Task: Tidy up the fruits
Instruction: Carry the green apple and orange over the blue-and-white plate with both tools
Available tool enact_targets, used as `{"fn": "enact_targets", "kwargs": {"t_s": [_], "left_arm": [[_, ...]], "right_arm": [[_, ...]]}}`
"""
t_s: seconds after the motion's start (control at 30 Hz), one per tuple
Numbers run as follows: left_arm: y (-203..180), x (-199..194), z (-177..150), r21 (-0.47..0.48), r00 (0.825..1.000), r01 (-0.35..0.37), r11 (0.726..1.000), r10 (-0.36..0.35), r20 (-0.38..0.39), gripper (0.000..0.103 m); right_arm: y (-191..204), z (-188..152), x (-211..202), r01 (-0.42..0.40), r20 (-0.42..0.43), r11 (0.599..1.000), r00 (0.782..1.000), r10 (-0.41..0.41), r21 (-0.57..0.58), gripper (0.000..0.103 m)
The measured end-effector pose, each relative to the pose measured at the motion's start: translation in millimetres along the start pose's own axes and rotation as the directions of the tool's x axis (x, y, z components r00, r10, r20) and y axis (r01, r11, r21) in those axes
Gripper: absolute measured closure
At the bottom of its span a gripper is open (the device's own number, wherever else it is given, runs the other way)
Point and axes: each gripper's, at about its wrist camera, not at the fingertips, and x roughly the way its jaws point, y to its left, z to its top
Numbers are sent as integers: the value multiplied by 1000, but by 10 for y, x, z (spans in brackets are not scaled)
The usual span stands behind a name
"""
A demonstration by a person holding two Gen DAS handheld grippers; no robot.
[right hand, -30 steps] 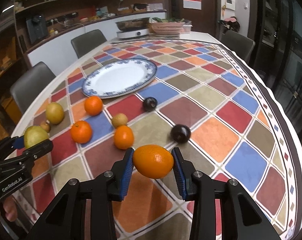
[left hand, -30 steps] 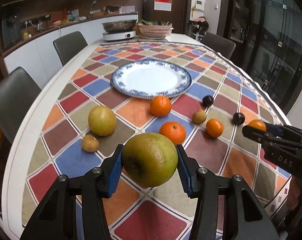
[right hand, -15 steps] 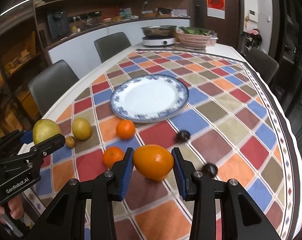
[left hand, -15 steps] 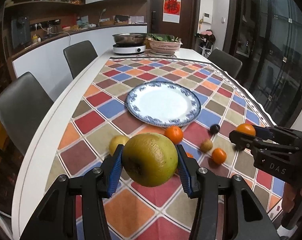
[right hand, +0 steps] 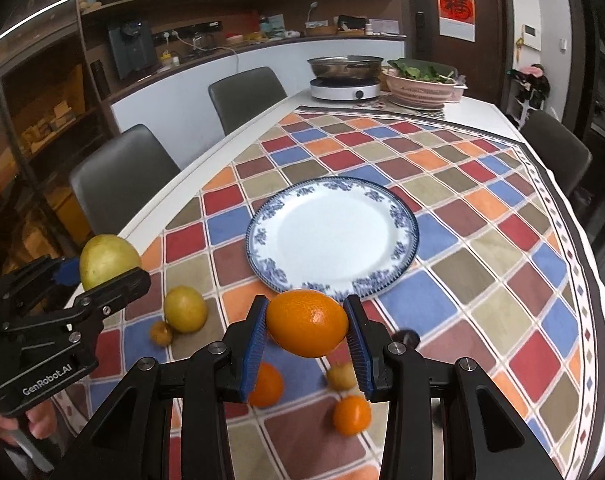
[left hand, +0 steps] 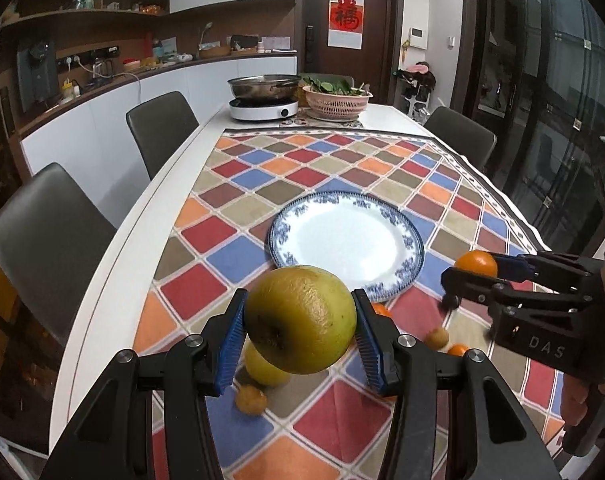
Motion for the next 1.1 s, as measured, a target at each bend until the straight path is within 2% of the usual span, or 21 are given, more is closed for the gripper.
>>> {"fn": "enact_targets", "kwargs": {"t_s": [0.33, 0.63, 0.87, 1.1], "left_arm": [[49, 304, 373, 39, 1000, 18, 999, -17, -17, 53], [172, 699, 672, 44, 997, 70, 997, -68, -42, 53], [296, 1119, 830, 32, 992, 89, 996, -85, -97, 53], [296, 1567, 945, 30, 978, 130, 991, -124, -166, 53]], "right_arm": [[-11, 404, 239, -35, -15, 999, 999, 34, -35, 64], [-84, 757, 514, -32, -12, 998, 999, 32, -55, 64], [-131, 993, 753, -29, -12, 998, 1000, 28, -62, 64], [-212, 1136, 1201, -47, -88, 997, 995, 42, -54, 64]]}}
